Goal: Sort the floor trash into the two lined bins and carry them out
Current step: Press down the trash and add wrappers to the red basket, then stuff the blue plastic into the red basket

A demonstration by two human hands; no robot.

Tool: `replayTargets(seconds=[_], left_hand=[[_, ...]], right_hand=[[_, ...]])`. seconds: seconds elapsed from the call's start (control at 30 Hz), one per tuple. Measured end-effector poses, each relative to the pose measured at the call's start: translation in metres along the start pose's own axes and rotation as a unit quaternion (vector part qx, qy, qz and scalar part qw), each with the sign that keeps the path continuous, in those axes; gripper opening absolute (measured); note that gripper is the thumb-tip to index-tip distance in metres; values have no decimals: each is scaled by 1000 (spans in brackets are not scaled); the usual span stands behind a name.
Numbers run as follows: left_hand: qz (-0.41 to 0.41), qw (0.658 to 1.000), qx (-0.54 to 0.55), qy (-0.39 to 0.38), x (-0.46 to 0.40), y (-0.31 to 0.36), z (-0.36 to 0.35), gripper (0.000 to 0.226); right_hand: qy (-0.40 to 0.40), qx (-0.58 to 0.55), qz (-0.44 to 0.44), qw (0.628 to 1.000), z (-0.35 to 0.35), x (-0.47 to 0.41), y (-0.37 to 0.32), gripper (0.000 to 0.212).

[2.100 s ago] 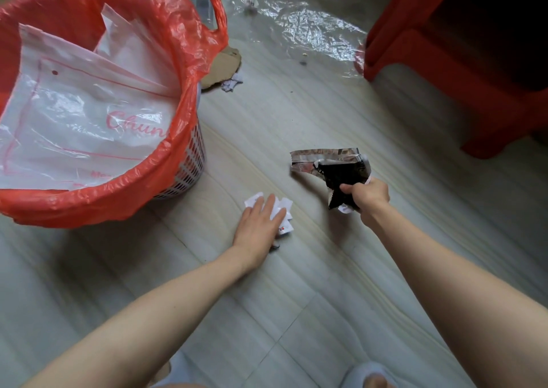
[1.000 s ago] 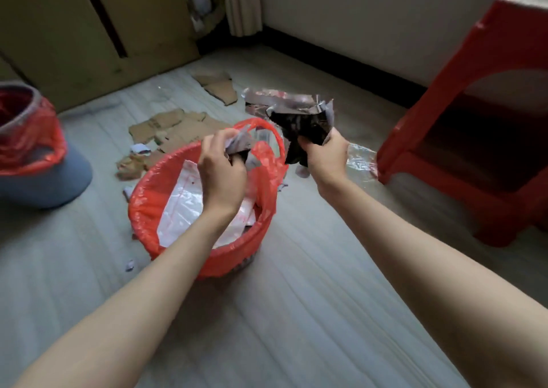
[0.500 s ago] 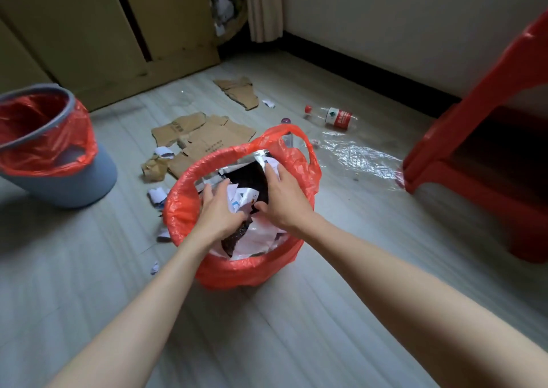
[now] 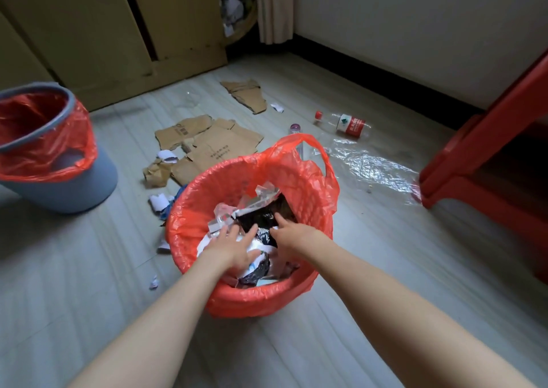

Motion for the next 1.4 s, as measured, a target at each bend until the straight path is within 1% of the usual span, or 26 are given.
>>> replayTargets(seconds=[0.03, 0.07, 0.1, 0.2, 0.27, 0.33, 0.4, 0.43, 0.47, 0.5, 0.53, 0.57, 0.6, 0.63, 0.67, 0.7, 0.8, 0.9, 1.0, 1.07, 1.13, 1.23, 1.3, 1.4], left_hand=[[7, 1000, -5, -12, -3, -2, -8, 62], [12, 1000, -8, -19, -5, -2, -12, 61], [17, 1000, -7, -26, -6, -2, -12, 61], [28, 998, 29, -57, -12, -5, -7, 60], [29, 996, 69, -55, -15, -9, -2, 59], [16, 994, 104, -9, -13, -9, 8, 56], [9, 990, 130, 48, -4, -6, 22, 50], [1, 986, 153, 69, 2, -3, 29, 46], [-16, 977, 190, 93, 8, 0, 37, 42], [-33, 965, 231, 121, 14, 3, 46, 38], [-45, 952, 260, 154, 21, 5, 55, 35], [-48, 940, 278, 192, 29, 6, 65, 33], [-42, 929, 286, 230, 37, 7, 73, 33], [-36, 920, 288, 263, 45, 8, 80, 32], [-36, 914, 290, 279, 51, 11, 84, 32], [-41, 915, 286, 283, 55, 15, 88, 32], [-68, 926, 248, 278, 60, 30, 94, 32], [-92, 923, 230, 295, 61, 47, 101, 35], [-107, 936, 213, 258, 54, 70, 97, 33], [-122, 947, 202, 218, 49, 85, 93, 33], [-127, 961, 183, 161, 45, 97, 92, 37], [-135, 976, 145, 86, 47, 108, 97, 41], [-148, 980, 121, 63, 49, 114, 108, 41], [-149, 982, 111, 36, 60, 118, 124, 40]], right_hand=[[-20, 11, -5, 1000, -8, -3, -3, 75], [-22, 26, -9, 999, -11, -4, -4, 77], [-9, 43, -10, 999, -10, -5, -5, 74], [58, 93, -4, 994, 0, -1, -3, 51], [100, 93, 11, 991, 8, 5, -2, 46], [162, 55, 31, 985, 22, 17, 1, 46], [262, 34, 36, 964, 41, 36, 10, 51], [315, 35, 22, 948, 48, 45, 17, 54], [352, 33, -11, 935, 53, 52, 27, 59], [363, 19, -56, 930, 54, 57, 40, 66], [349, -18, -105, 931, 50, 60, 53, 73], [311, -85, -153, 934, 42, 62, 65, 75], [265, -165, -195, 930, 33, 64, 73, 70], [225, -240, -226, 917, 25, 66, 79, 61], [203, -303, -245, 898, 19, 67, 82, 53], [199, -348, -255, 880, 16, 69, 85, 49], [208, -403, -286, 844, 9, 78, 106, 39], [212, -422, -348, 810, -2, 98, 137, 40], [200, -453, -407, 767, -18, 123, 159, 43], [182, -476, -435, 743, -30, 139, 166, 45], [152, -503, -458, 717, -40, 152, 168, 48], [109, -548, -473, 681, -53, 167, 159, 54], [87, -575, -481, 656, -58, 177, 148, 55], [56, -582, -503, 637, -61, 197, 128, 50]])
Point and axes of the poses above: each hand's wrist, its own x-axis away from the middle knuckle, its own z-axis out of the back of the hand, y = z × x, the point moved 7 cm from there along -x, towards the middle knuckle, and after that the axes turned 7 degrees about x, right-handed, at the moved point
